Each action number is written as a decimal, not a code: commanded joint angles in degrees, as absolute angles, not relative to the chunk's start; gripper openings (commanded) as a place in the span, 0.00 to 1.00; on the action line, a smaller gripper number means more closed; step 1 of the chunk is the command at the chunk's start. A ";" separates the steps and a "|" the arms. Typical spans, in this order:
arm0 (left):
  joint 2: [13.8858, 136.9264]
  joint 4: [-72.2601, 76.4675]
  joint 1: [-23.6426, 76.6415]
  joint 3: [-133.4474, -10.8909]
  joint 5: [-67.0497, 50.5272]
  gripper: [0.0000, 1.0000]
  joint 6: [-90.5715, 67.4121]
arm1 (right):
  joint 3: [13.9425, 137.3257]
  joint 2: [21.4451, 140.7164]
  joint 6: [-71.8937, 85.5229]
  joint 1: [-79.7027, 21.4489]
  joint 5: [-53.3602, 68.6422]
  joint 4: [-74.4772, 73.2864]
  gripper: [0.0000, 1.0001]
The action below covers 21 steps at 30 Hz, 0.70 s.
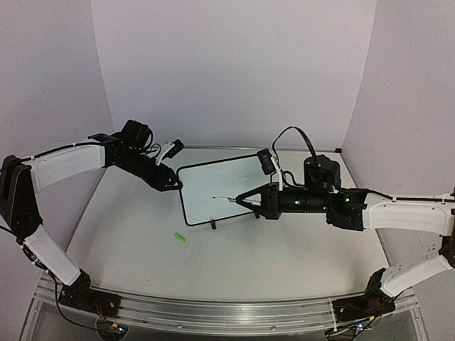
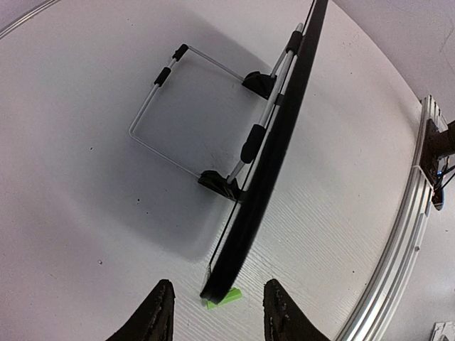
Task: Write a sentence on the whiteboard
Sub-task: Hold the whiteboard at the center of the board.
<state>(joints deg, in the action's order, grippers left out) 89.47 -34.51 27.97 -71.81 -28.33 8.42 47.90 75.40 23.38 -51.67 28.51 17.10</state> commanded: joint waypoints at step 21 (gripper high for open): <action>89.37 -34.63 27.88 -72.56 -28.93 0.08 12.90 | 52.04 78.88 19.60 -52.68 19.95 16.96 0.00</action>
